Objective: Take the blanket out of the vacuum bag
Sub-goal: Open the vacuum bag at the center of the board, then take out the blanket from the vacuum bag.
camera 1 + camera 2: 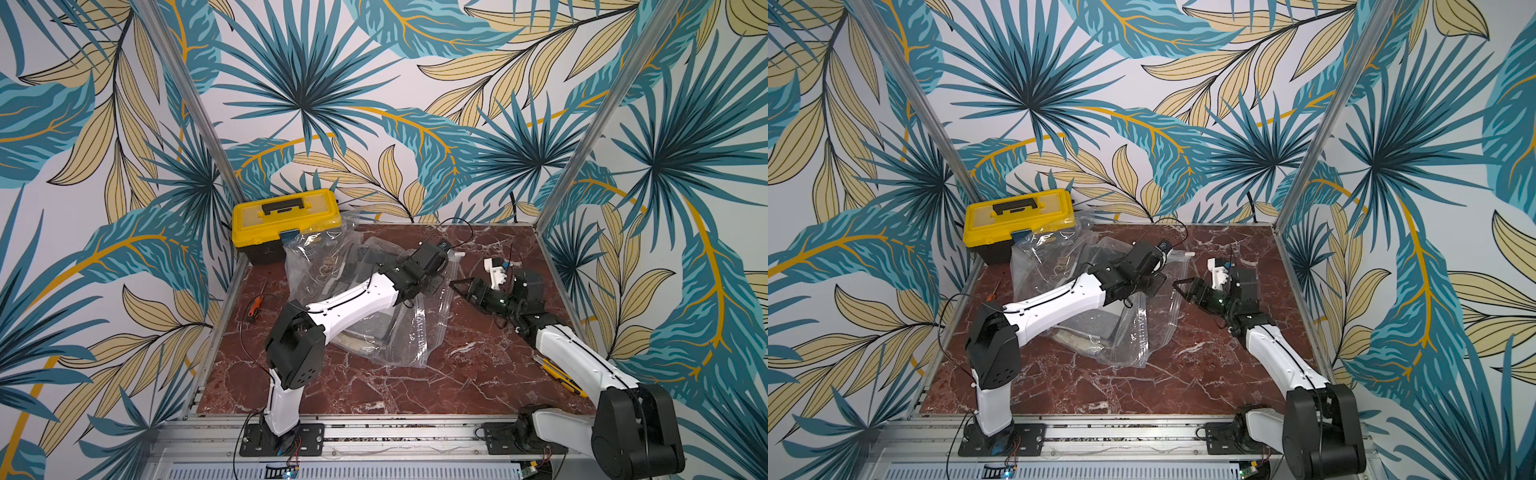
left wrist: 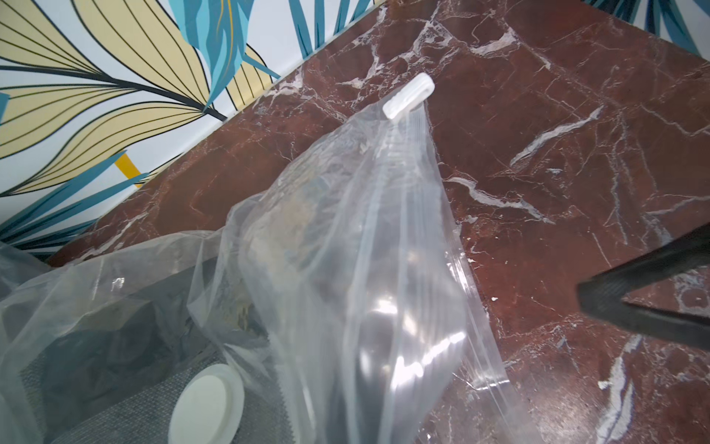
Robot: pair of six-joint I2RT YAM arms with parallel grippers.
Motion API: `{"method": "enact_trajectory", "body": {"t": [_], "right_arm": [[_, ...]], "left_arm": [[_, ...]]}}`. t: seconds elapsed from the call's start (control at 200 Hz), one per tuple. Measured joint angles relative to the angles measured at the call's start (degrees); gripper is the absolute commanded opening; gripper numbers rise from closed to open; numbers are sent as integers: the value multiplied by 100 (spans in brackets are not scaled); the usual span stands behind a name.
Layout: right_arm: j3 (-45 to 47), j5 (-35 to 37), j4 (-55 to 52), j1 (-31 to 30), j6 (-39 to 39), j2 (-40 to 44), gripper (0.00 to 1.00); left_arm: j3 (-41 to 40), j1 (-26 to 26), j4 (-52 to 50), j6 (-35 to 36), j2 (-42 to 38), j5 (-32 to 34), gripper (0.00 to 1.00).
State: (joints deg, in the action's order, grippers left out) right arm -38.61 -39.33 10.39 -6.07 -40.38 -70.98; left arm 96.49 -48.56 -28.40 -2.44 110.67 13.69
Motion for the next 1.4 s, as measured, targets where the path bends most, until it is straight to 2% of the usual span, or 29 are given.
{"method": "enact_trajectory", "body": {"t": [0.145,0.295,0.461,0.806,1.182,1.402], "right_arm": [[-219,7,667,-411,-363,-719,87],[-448,9,1099,-756,-592,-1547,86],[-487,20,1438,-1010,-713,-1969,82],[-938,291,2109,-1467,-988,-2874,71],[-1058,1003,1703,-1644,-802,-2962,71],[-1217,1169,1718,-1644,-763,-3423,72]], "left_arm": [[-564,7,350,-15,-374,-157,0],[-1606,4,1016,37,-1241,-240,0],[-2452,2,1637,157,-2118,-144,0],[-2712,2,2190,339,-2315,238,0],[-2715,2,2310,391,-2315,452,0],[-2798,2,2389,317,-2315,433,0]]}}
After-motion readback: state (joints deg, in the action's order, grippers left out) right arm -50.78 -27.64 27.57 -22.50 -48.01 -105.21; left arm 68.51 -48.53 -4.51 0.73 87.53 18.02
